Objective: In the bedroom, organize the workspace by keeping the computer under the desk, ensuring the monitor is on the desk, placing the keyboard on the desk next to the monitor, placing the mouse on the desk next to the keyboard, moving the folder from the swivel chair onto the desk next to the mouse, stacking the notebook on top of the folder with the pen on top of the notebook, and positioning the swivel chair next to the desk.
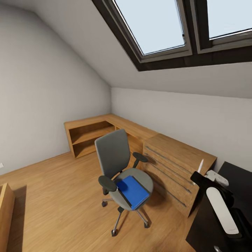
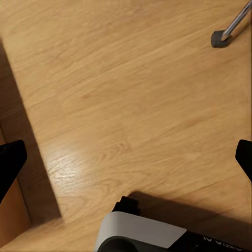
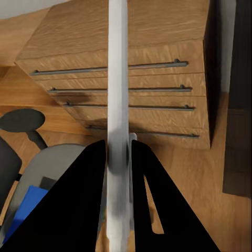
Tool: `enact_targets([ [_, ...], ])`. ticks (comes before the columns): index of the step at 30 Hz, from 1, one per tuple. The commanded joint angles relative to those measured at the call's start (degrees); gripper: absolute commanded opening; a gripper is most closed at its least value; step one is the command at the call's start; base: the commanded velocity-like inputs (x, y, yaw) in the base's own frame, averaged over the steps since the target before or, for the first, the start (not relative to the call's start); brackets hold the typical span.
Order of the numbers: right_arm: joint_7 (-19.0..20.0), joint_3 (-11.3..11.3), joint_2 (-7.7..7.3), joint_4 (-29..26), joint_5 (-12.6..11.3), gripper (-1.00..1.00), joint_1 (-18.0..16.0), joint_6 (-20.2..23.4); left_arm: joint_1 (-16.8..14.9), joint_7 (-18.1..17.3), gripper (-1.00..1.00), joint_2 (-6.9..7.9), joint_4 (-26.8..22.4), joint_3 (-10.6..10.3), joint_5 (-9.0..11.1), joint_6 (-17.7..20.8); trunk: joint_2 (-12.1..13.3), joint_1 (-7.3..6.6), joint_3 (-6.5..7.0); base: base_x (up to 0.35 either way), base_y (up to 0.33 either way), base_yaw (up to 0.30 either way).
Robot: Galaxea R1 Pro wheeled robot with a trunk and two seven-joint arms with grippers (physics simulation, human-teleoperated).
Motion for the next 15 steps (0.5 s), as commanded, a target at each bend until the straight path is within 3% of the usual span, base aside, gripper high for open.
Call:
enact_targets([
  [1, -0.2, 0.0, -0.03, -0.4, 0.2, -1.00, -0.1, 0.3, 0.0, 0.1, 1.00, -0.06, -0.1, 0.0, 0.5, -0.4, 0.3, -0.21, 0.09, 0.000, 0.000, -0.012],
  [9, -0.5, 0.0, -0.03, -0.6, 3.0, -1.00, -0.7, 0.4, 0.0, 0.2, 1.00, -0.12, -0.1, 0.0, 0.5, -1.5, 3.6, -1.97, 1.53, 0.000, 0.000, -0.004],
  [15, 0.1, -0.3, -0.07, 8.0, 13.7, -1.00, -0.9, 0.0, 0.0, 0.2, 1.00, -0.12, -0.1, -0.1, 0.5, -1.8, 5.2, -2.85, 2.25, 0.000, 0.000, 0.000],
])
